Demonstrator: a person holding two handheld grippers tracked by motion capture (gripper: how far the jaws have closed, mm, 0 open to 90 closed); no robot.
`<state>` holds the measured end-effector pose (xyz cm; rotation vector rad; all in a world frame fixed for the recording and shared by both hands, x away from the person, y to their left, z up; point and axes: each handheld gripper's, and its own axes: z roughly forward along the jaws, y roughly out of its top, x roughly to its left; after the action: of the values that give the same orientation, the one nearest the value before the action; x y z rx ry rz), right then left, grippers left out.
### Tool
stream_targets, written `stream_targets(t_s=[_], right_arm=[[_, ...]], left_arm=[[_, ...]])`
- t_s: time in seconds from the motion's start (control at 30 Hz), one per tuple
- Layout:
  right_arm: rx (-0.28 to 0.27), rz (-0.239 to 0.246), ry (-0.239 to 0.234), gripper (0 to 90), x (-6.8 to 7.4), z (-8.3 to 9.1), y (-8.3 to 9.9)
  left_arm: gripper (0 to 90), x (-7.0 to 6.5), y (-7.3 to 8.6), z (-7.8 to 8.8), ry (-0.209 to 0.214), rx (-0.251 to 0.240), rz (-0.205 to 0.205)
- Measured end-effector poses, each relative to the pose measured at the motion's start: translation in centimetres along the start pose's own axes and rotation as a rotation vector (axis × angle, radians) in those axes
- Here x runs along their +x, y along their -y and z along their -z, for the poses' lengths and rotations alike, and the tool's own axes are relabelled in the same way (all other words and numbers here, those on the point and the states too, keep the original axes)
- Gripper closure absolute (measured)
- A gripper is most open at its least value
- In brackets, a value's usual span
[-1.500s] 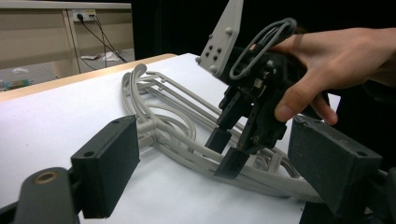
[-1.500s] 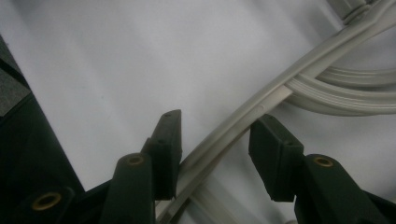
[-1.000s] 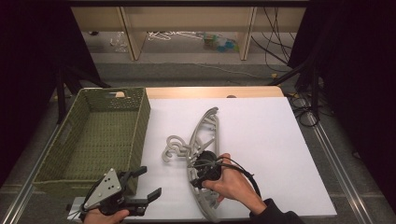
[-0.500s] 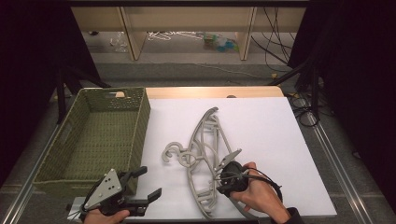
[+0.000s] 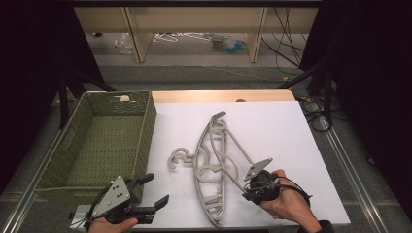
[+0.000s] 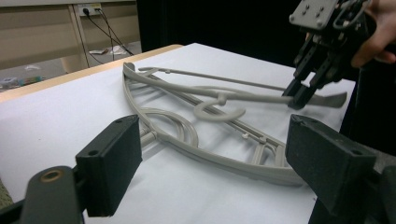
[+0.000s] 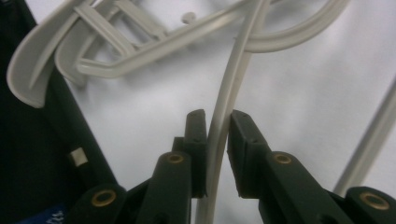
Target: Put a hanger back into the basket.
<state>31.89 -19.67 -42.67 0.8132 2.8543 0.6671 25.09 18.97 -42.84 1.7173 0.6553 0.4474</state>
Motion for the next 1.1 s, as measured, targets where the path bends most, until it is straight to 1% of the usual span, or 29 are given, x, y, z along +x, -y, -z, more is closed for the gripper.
stream_targets(t_s=[0.03,0.1,0.13,0.17,0.2,0.23,0.27,0.33,0.37,0.4,0.43,0.47,0.5,0.53,0.57,0.6,0.67,0.7,0.73,0.77,0.8,0.83,0.87,0.9,0.97,1.0,1.03,1.07,1.1], right_arm=[[-0.008,-0.006,0.009,79.5,-0.2,0.3,0.2],[-0.031,-0.014,0.021,80.5,-0.5,0.7,0.6],[-0.053,-0.025,0.029,81.3,-0.7,1.1,0.9],[-0.074,-0.044,0.056,82.7,-1.1,1.9,1.3],[-0.074,-0.044,0.056,82.7,-1.1,1.9,1.3],[-0.111,-0.053,0.071,82.8,-1.3,2.5,1.6],[-0.122,-0.060,0.056,82.8,-1.4,2.8,1.7],[-0.128,-0.070,0.058,82.8,-1.4,3.1,1.8],[-0.173,-0.038,0.073,82.7,-1.4,3.1,1.8],[-0.167,-0.028,0.061,82.6,-1.4,3.4,1.7],[-0.179,-0.007,0.074,82.6,-1.3,3.6,1.7],[-0.207,-0.003,0.077,82.6,-1.1,3.7,1.7],[-0.211,0.022,0.060,82.7,-1.2,3.9,1.8],[-0.218,0.026,0.065,82.7,-1.1,4.0,1.8],[-0.213,0.023,0.063,82.8,-0.9,4.2,1.9],[-0.225,0.035,0.051,82.8,-0.8,4.5,2.0],[-0.228,0.037,0.053,82.8,-0.8,4.7,2.1],[-0.243,0.036,0.041,82.8,-0.5,4.9,2.2],[-0.248,0.043,0.038,82.8,-0.4,5.2,2.3],[-0.266,0.065,0.035,82.9,-0.3,5.5,2.3],[-0.281,0.046,0.035,82.9,-0.1,5.7,2.4],[-0.276,0.046,0.029,82.9,0.0,5.9,2.4],[-0.286,0.048,0.029,82.9,0.1,6.0,2.4],[-0.294,0.054,0.015,82.9,0.1,6.3,2.5],[-0.336,0.051,0.011,82.7,0.3,6.4,2.5],[-0.319,0.053,-0.007,82.8,0.4,6.5,2.6],[-0.330,0.061,-0.011,82.7,0.4,6.5,2.6],[-0.338,0.059,-0.020,82.6,0.4,6.5,2.7],[-0.340,0.064,-0.021,82.7,0.4,6.5,2.7]], left_arm=[[18.2,0.1,0.0,-0.1,0.013,-0.009,-0.022],[18.4,-0.1,0.0,-0.1,0.009,-0.009,0.000],[18.4,0.0,-0.1,-0.1,0.008,-0.004,-0.009],[18.5,-0.1,-0.1,-0.1,0.003,0.005,-0.009],[18.5,-0.1,-0.1,-0.1,0.003,0.003,-0.007],[18.6,0.0,-0.1,-0.1,0.004,0.002,-0.016],[18.6,0.1,-0.1,-0.1,0.008,-0.002,-0.020],[18.6,0.1,-0.1,-0.1,0.009,-0.008,-0.009],[18.6,0.1,-0.1,-0.1,0.010,-0.009,-0.012],[18.6,0.1,-0.1,0.0,0.004,-0.001,-0.016],[18.7,0.0,-0.1,0.0,0.001,0.002,-0.003],[18.8,-0.1,-0.1,0.0,-0.005,0.005,0.006],[18.8,-0.1,0.0,-0.1,0.000,-0.005,0.008],[18.9,0.1,-0.1,-0.1,0.000,0.006,-0.024],[18.9,0.1,-0.1,-0.1,0.002,0.007,-0.022],[18.9,0.0,-0.1,-0.1,0.000,0.006,-0.016],[19.0,-0.1,-0.1,-0.1,-0.002,0.008,-0.004],[19.1,0.0,-0.1,-0.2,0.000,0.008,-0.013],[19.3,0.0,-0.1,-0.2,0.000,0.012,-0.014],[19.4,-0.1,-0.1,-0.2,0.000,0.013,-0.003],[19.5,-0.1,0.0,-0.3,0.006,0.004,0.002],[19.5,-0.1,0.0,-0.4,0.009,0.001,-0.005],[19.5,-0.1,-0.1,-0.3,0.001,0.015,-0.014],[19.6,-0.2,0.0,-0.4,0.001,0.016,-0.004],[19.6,-0.2,-0.1,-0.4,0.001,0.018,-0.008],[19.7,0.0,-0.1,-0.5,0.006,0.019,-0.036],[19.7,-0.1,-0.1,-0.6,0.005,0.022,-0.026],[19.8,-0.2,0.0,-0.7,0.008,0.023,-0.027],[20.0,-0.3,0.0,-0.8,0.011,0.022,-0.015]])
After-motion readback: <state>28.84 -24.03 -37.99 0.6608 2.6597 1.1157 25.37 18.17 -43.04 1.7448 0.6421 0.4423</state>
